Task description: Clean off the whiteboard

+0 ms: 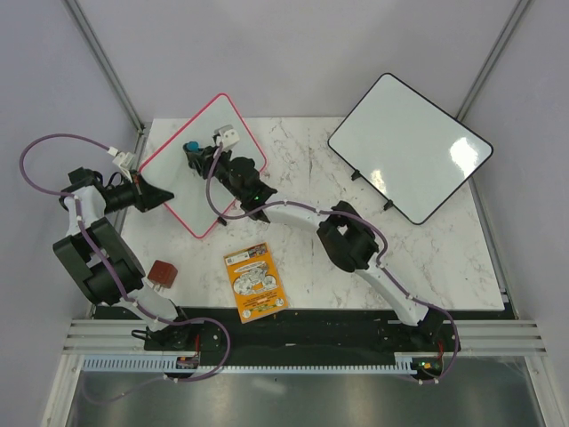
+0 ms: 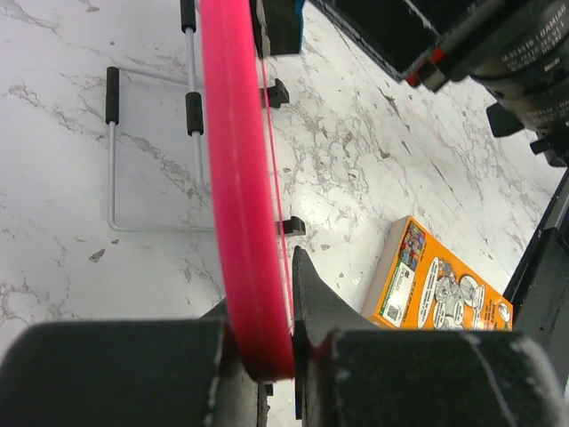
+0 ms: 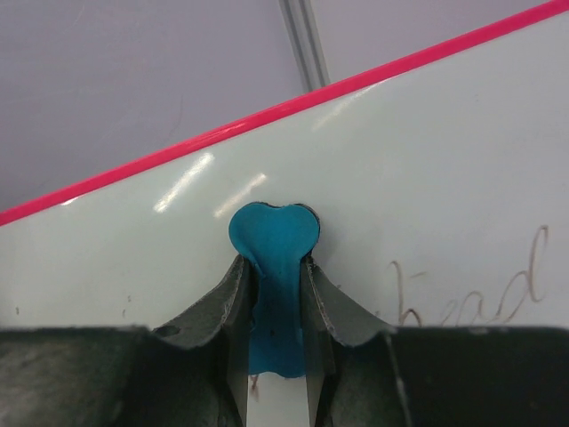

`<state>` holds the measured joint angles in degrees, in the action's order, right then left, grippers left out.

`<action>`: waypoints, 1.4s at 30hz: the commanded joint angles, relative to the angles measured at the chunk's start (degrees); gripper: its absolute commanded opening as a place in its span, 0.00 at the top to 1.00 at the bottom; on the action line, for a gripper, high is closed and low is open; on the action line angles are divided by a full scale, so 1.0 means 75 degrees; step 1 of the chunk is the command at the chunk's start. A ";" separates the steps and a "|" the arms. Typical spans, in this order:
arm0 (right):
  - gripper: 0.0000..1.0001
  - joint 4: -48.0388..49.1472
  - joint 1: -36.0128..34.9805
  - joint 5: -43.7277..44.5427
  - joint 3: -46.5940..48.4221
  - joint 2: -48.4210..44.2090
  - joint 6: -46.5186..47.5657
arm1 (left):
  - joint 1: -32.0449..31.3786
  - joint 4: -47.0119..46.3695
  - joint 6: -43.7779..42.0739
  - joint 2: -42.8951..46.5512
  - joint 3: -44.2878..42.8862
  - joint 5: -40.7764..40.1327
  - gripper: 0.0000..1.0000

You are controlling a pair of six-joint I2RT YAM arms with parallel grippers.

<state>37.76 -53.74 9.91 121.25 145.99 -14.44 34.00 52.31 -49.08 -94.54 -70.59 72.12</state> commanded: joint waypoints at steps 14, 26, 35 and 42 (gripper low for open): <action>1.00 -0.2562 0.1633 0.2394 0.0087 0.0620 -0.1016 | -0.0303 0.2071 -0.1999 0.0547 -0.0327 -0.0240 0.98; 1.00 -0.0629 0.0744 0.0401 -0.1446 -0.0071 0.0598 | -0.0303 0.2071 -0.2081 0.0465 -0.0268 -0.0159 0.98; 1.00 0.0625 0.0438 0.1372 -0.2702 -0.0914 0.0694 | -0.0303 0.2130 -0.2210 0.0500 -0.0210 -0.0287 0.98; 1.00 0.0814 0.0309 0.1117 -0.2459 -0.0881 0.0975 | -0.0303 0.2154 -0.2268 0.0442 -0.0233 -0.0241 0.98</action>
<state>43.18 -49.39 25.69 100.14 140.51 -8.40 34.52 63.79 -59.94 -92.73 -71.96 70.37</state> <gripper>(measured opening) 0.302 0.100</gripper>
